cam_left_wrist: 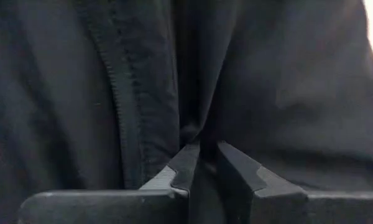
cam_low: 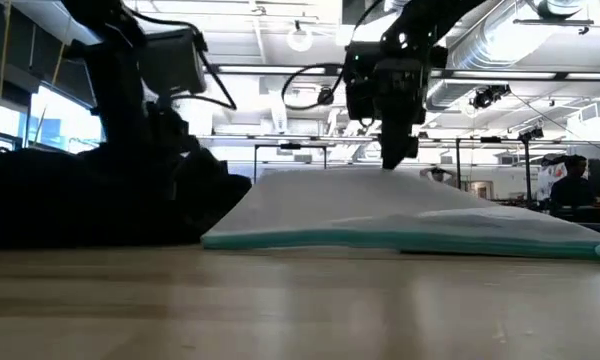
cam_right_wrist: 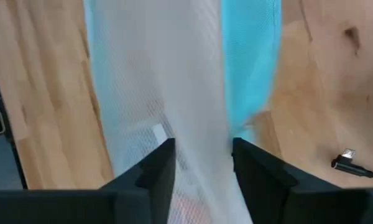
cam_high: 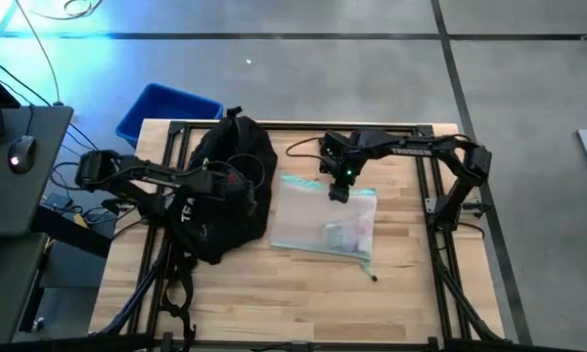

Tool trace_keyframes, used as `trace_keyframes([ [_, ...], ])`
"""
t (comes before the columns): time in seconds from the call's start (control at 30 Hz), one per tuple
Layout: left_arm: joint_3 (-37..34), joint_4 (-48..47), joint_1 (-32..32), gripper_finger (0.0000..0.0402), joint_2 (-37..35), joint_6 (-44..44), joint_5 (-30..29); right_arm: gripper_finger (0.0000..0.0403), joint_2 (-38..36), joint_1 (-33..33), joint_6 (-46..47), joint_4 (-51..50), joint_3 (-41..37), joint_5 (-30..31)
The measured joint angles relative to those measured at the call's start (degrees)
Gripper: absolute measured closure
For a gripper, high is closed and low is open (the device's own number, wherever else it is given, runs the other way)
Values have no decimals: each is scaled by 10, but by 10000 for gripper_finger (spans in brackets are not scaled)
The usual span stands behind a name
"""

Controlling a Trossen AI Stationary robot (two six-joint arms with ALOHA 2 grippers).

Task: Unpack backpack
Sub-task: Remove the zip bag from the backpack, then open the zip bag

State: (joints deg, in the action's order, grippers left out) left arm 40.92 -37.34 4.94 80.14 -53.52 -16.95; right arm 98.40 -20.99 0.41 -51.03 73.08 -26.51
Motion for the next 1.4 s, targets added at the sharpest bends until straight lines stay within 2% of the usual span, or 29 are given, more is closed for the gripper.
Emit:
trace_keyframes([
  [0.13, 29, -1, 0, 367, -38, 32, 20, 222, -33, 8, -13, -11, 0, 1],
  [0.23, 63, 1, -1, 367, -64, 73, 45, 217, -65, 27, -68, -30, 0, -4],
  [0.33, 115, 1, -8, 367, -94, 128, 58, 219, -105, 57, -135, -43, -1, -5],
  [0.4, 159, 1, -11, 367, -117, 152, 51, 221, -134, 77, -144, -29, -12, -6],
  [0.47, 208, 6, -11, 367, -139, 179, 28, 222, -167, 96, -132, -3, -39, -1],
  [0.63, 298, 20, -9, 367, -169, 270, -61, 222, -260, 149, -52, 67, -154, 78],
  [0.73, 316, 20, -8, 367, -167, 302, -61, 222, -318, 196, 10, 108, -221, 98],
  [0.8, 315, 26, -8, 367, -163, 305, -47, 222, -349, 229, 45, 133, -256, 76],
  [0.93, 296, 47, -18, 367, -137, 294, 1, 222, -384, 289, 112, 235, -326, -47],
  [1.0, 289, 51, -24, 367, -116, 294, 29, 222, -384, 320, 98, 260, -350, -46],
  [1.07, 289, 52, -30, 367, -91, 291, 63, 222, -383, 354, 40, 238, -355, -4],
  [1.17, 289, 52, -47, 367, -50, 298, 130, 222, -379, 409, -39, 192, -351, 97],
  [1.27, 288, 54, -68, 367, -5, 314, 191, 221, -375, 452, -64, 160, -349, 213],
  [1.4, 288, 56, -106, 367, 48, 311, 231, 213, -344, 494, -83, 111, -350, 302],
])
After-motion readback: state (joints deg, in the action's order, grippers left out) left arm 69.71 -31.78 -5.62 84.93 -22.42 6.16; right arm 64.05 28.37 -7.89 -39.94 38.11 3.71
